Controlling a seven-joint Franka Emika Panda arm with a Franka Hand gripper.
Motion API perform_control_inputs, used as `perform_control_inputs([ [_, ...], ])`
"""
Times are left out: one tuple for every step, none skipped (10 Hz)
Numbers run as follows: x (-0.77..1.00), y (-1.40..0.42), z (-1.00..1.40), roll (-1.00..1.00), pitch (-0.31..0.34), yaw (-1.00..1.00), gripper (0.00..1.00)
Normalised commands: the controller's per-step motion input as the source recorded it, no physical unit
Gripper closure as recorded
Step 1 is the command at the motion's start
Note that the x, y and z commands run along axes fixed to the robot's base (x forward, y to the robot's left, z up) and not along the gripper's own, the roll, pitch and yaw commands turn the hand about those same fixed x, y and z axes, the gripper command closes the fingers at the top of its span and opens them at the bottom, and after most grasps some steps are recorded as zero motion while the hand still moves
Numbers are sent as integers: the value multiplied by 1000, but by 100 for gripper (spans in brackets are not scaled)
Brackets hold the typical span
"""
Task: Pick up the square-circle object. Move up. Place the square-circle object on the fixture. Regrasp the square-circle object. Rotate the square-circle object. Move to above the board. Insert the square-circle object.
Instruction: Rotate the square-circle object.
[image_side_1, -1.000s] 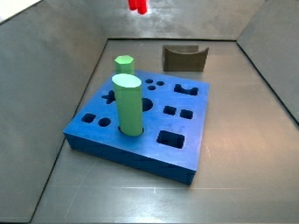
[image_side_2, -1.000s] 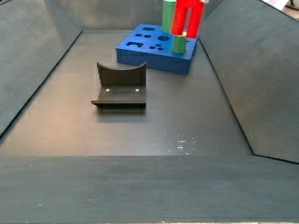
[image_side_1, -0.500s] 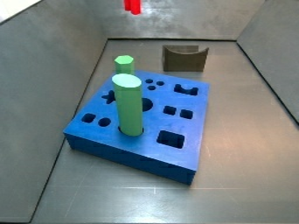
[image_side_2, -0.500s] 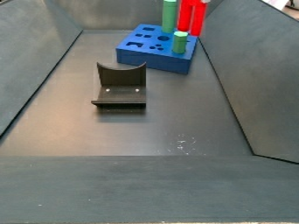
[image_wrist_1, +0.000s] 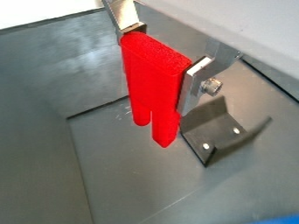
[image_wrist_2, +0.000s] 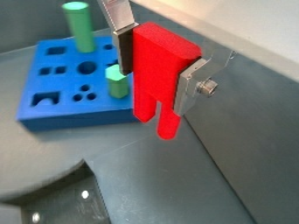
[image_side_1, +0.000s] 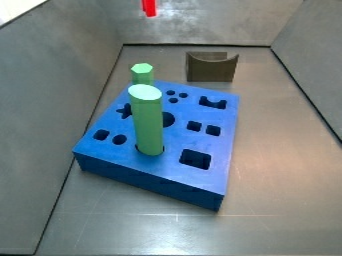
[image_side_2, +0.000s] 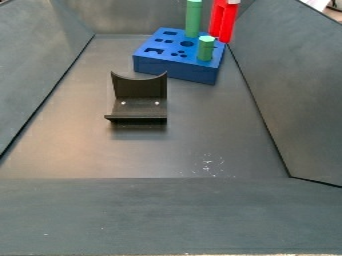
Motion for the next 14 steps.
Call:
perform_control_inputs([
  [-36, 13, 15, -36, 10, -1000, 100],
  [-34, 13, 16, -39, 11, -1000, 100],
  [-33, 12, 16, -41, 12, -1000, 100],
  [-33, 12, 17, -45, 13, -1000, 100],
  [-33, 12, 17, -47, 13, -1000, 100],
  [-32, 12, 17, -53, 15, -1000, 100],
  [-32, 12, 17, -55, 15, -1000, 100],
  [-32, 12, 17, -62, 17, -1000, 100],
  [-32, 12, 18, -66, 18, -1000, 100],
  [-31, 12, 18, -77, 21, -1000, 100],
  [-31, 12, 18, -83, 23, -1000, 100],
  [-31, 12, 19, -99, 27, -1000, 100],
  [-30, 12, 19, -114, 31, -1000, 100],
  [-29, 12, 20, -135, 36, -1000, 100],
])
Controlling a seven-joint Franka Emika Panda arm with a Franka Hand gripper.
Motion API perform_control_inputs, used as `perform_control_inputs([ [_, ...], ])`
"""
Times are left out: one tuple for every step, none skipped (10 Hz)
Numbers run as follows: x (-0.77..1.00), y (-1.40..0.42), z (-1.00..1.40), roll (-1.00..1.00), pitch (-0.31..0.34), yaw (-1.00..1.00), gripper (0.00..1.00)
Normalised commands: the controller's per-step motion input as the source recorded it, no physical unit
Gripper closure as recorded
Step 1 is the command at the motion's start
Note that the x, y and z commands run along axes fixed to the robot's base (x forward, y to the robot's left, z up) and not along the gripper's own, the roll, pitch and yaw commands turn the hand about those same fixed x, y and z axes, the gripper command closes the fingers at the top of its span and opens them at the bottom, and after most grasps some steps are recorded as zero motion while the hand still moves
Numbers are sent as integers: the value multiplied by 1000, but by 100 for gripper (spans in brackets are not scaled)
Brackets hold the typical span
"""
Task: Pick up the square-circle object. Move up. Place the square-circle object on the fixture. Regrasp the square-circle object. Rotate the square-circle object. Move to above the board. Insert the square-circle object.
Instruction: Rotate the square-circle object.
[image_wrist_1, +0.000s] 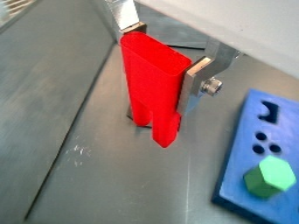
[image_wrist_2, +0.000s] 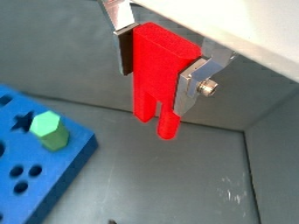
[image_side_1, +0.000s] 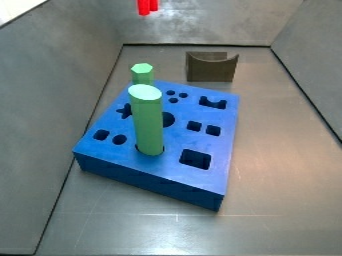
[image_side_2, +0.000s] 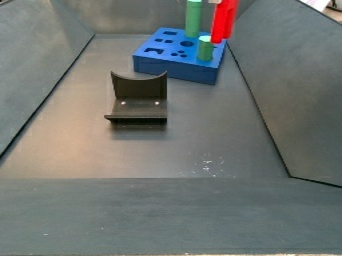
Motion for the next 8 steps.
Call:
perform_control_inputs([
  [0, 0, 0, -47, 13, -1000, 100],
  [1, 1, 1, -52, 14, -1000, 100],
  [1, 3, 1, -56, 15, -1000, 100],
  [1, 4, 1, -61, 16, -1000, 100],
  [0, 7, 1, -69, 18, -1000, 100],
  [0, 8, 1, -76, 20, -1000, 100],
  [0, 8, 1, -85, 23, -1000, 100],
  [0, 9, 1, -101, 27, -1000, 100],
])
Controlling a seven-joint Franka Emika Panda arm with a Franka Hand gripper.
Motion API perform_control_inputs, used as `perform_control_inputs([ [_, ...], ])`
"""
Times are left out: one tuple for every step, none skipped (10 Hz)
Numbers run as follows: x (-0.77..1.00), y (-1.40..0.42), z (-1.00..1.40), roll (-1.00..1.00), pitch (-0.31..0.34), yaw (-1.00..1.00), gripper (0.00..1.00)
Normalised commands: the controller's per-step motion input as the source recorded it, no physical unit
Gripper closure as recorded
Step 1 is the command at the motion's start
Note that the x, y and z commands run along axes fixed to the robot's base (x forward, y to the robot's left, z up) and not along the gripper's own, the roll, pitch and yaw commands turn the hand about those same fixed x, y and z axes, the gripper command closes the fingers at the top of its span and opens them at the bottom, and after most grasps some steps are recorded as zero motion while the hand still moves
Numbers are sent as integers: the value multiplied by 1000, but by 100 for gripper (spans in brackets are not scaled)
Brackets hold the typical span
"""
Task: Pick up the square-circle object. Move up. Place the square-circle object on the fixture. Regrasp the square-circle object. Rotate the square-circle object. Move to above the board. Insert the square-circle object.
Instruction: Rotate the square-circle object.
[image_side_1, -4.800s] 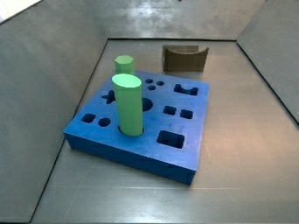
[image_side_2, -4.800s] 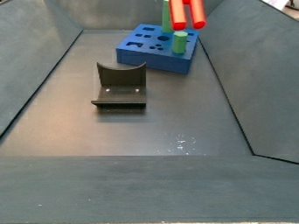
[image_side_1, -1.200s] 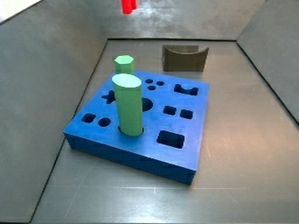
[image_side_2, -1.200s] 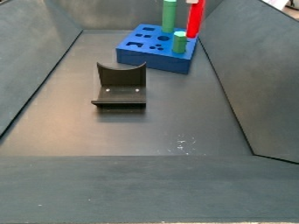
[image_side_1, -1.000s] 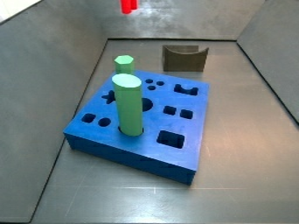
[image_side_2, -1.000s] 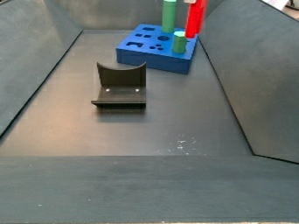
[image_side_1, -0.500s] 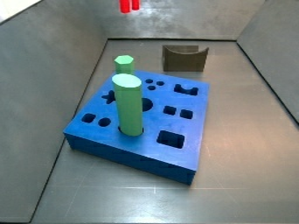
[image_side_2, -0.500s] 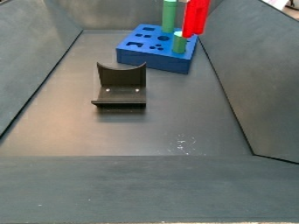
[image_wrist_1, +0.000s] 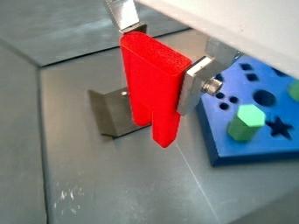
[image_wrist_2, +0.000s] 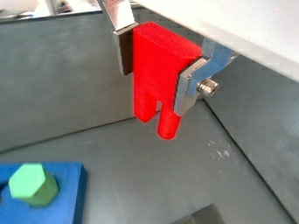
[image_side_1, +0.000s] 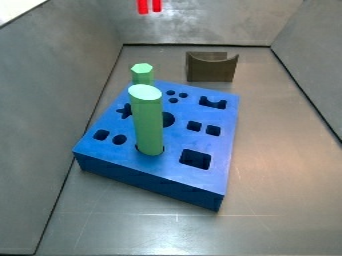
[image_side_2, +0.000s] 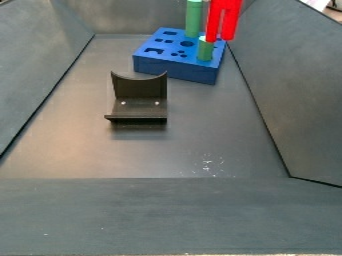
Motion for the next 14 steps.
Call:
perform_control_inputs([
  [0, 10, 1, -117, 31, -1000, 100],
  [0, 10, 3, -151, 40, -1000, 100],
  [0, 11, 4, -175, 46, -1000, 100],
  [1, 11, 8, -174, 44, -670, 100],
  [2, 13, 13, -171, 41, -397, 100],
  [2, 13, 15, -169, 41, -263, 100],
  [2, 13, 15, -169, 41, -203, 100],
  [0, 0, -1000, -168, 40, -129, 100],
  [9, 2, -1000, -155, 13, -93, 100],
  [12, 7, -1000, -116, -14, -77, 100],
  [9, 10, -1000, -86, -26, -69, 100],
  [7, 15, -1000, -36, -44, -58, 100],
  [12, 20, -1000, 3, -42, -49, 100],
  [16, 23, -1000, 24, -30, -40, 100],
])
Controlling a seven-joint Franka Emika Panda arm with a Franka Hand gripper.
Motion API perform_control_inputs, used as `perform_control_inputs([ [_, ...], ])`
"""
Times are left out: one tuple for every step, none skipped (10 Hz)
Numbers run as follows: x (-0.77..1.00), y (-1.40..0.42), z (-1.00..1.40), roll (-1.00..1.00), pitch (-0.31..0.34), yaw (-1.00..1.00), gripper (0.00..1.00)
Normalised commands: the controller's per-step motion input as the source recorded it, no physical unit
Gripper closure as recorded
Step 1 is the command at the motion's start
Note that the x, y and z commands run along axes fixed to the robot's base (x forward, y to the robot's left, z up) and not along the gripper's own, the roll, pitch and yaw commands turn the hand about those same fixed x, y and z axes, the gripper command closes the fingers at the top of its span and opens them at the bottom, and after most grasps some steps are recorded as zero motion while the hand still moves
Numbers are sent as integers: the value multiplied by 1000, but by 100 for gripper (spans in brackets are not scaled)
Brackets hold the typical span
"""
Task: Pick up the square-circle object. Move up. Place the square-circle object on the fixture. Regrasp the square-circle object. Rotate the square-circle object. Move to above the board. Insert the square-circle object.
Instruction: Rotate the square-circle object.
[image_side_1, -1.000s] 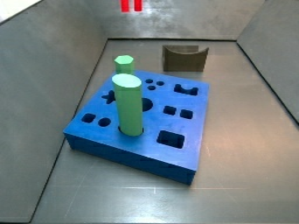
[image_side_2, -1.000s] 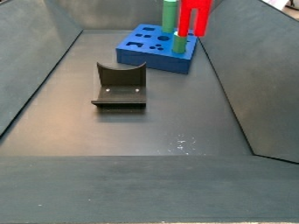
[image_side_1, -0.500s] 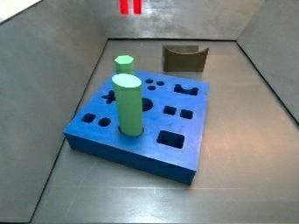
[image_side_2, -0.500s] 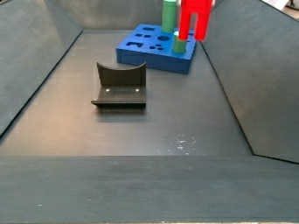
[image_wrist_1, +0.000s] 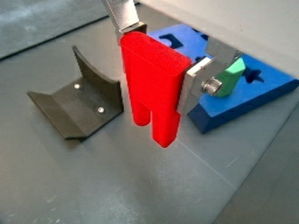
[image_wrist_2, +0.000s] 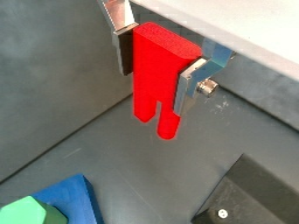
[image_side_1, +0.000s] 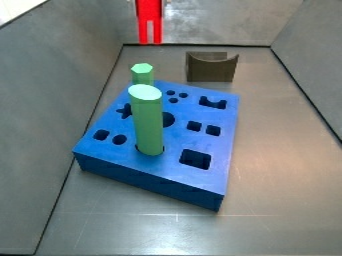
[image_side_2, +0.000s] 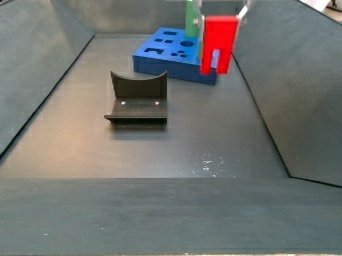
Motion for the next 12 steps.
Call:
perform_control_inputs([
  [20, 24, -1000, 37, -23, -32, 100],
  [30, 24, -1000, 66, -13, -15, 100],
  [34, 24, -1000, 83, -11, -5, 100],
  [37, 20, -1000, 92, -13, 3, 100],
  [40, 21, -1000, 101, -18, 8, 100],
  [44, 17, -1000, 121, -14, 13, 100],
  [46, 8, -917, 136, -15, 17, 100],
  [44, 4, -831, 142, -13, 19, 100],
  [44, 8, -721, 136, -15, 15, 100],
  [46, 6, -641, 126, -16, 12, 100],
  [47, 9, -561, 126, -16, 10, 100],
  [48, 7, -487, 133, -12, 11, 100],
])
